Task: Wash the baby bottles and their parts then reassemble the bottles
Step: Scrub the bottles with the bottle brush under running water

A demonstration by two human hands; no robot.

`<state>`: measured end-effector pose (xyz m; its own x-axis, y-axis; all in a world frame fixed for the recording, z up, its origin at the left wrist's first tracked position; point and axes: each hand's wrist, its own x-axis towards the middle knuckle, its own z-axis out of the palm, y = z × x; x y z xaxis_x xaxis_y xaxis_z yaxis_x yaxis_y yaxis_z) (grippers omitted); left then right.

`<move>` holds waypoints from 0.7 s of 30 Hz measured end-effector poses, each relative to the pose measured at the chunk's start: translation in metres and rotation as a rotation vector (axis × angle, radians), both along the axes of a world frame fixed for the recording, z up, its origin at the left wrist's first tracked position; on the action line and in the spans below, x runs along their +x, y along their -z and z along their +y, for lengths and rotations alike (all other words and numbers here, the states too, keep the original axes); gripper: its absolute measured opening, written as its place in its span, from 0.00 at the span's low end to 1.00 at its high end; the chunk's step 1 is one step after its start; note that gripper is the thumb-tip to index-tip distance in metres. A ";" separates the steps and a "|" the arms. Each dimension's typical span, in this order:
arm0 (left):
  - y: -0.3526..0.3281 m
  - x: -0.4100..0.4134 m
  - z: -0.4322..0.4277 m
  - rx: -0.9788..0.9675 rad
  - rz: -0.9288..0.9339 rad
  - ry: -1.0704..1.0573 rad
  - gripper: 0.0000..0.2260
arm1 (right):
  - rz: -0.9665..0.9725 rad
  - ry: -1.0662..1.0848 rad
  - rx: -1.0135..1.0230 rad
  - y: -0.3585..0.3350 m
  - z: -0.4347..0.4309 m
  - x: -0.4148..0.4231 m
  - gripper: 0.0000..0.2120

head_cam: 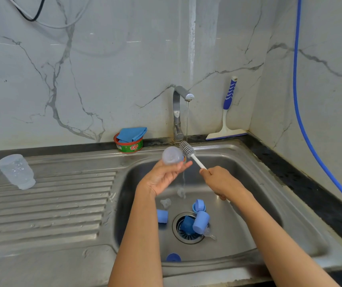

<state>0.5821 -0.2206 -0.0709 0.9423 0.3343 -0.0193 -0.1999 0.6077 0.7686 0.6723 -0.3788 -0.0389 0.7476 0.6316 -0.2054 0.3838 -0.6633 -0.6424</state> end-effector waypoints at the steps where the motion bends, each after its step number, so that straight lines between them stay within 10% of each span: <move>1: 0.001 0.000 -0.001 0.061 0.038 -0.025 0.34 | -0.001 -0.003 -0.008 0.000 0.000 0.000 0.17; 10: 0.002 0.003 0.000 0.014 0.293 -0.337 0.22 | -0.002 -0.051 -0.013 0.003 0.001 -0.005 0.17; 15: 0.013 0.015 0.008 -0.023 0.548 -0.579 0.36 | 0.008 -0.071 -0.031 0.008 0.003 -0.007 0.17; 21: 0.012 0.019 0.010 -0.293 0.288 -0.567 0.35 | 0.005 -0.116 -0.063 0.012 0.005 -0.011 0.18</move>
<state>0.6014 -0.2101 -0.0824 0.5676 0.7160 -0.4064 -0.3609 0.6601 0.6588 0.6611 -0.3733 -0.0507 0.6695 0.6992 -0.2509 0.4569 -0.6539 -0.6030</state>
